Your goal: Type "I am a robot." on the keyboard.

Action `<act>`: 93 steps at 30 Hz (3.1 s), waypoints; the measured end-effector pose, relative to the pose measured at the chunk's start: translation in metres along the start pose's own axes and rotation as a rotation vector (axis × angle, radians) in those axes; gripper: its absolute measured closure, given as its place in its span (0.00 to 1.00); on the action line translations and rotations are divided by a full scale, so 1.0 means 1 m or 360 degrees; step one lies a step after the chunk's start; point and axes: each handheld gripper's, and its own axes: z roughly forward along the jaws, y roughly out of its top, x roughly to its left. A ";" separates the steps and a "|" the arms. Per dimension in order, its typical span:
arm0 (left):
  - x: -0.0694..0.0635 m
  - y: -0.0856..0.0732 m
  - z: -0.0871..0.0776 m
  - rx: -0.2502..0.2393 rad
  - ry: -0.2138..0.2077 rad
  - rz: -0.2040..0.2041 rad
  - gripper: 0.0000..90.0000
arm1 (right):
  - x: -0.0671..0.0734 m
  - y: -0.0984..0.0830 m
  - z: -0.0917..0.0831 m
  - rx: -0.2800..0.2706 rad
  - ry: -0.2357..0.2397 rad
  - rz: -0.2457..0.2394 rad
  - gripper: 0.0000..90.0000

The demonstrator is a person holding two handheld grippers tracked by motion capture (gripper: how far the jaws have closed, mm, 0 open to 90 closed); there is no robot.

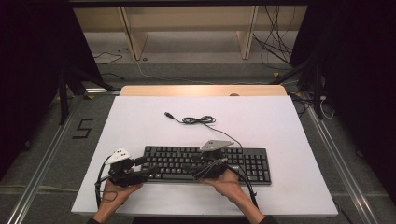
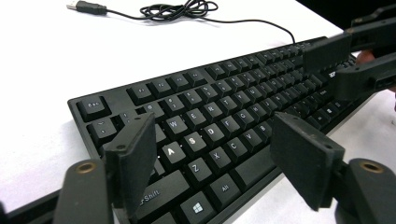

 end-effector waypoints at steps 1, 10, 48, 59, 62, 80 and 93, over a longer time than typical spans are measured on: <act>0.000 0.000 0.000 -0.0005 -0.0001 0.0003 0.34 | 0.001 -0.001 0.000 0.0005 0.0004 -0.0003 0.58; -0.001 0.001 -0.001 -0.0035 -0.0003 0.0001 0.29 | 0.008 -0.009 0.001 0.0046 0.0002 -0.0049 0.82; 0.000 0.001 -0.001 -0.0050 0.0033 0.0010 0.27 | 0.013 -0.025 0.017 0.0184 -0.0056 -0.0095 1.00; 0.000 0.001 0.000 -0.0051 0.0034 0.0005 0.28 | 0.011 -0.031 0.022 0.0196 -0.0084 -0.0095 1.00; 0.000 0.001 0.000 -0.0050 0.0034 0.0003 0.28 | 0.011 -0.030 0.022 0.0202 -0.0081 -0.0095 1.00; 0.004 0.000 0.001 -0.0030 0.0067 -0.0027 0.43 | 0.010 -0.021 0.007 0.0083 0.0009 -0.0046 0.71; 0.003 -0.001 0.011 0.0050 0.0069 0.0031 0.79 | 0.015 -0.020 -0.002 0.0049 0.0033 -0.0055 0.51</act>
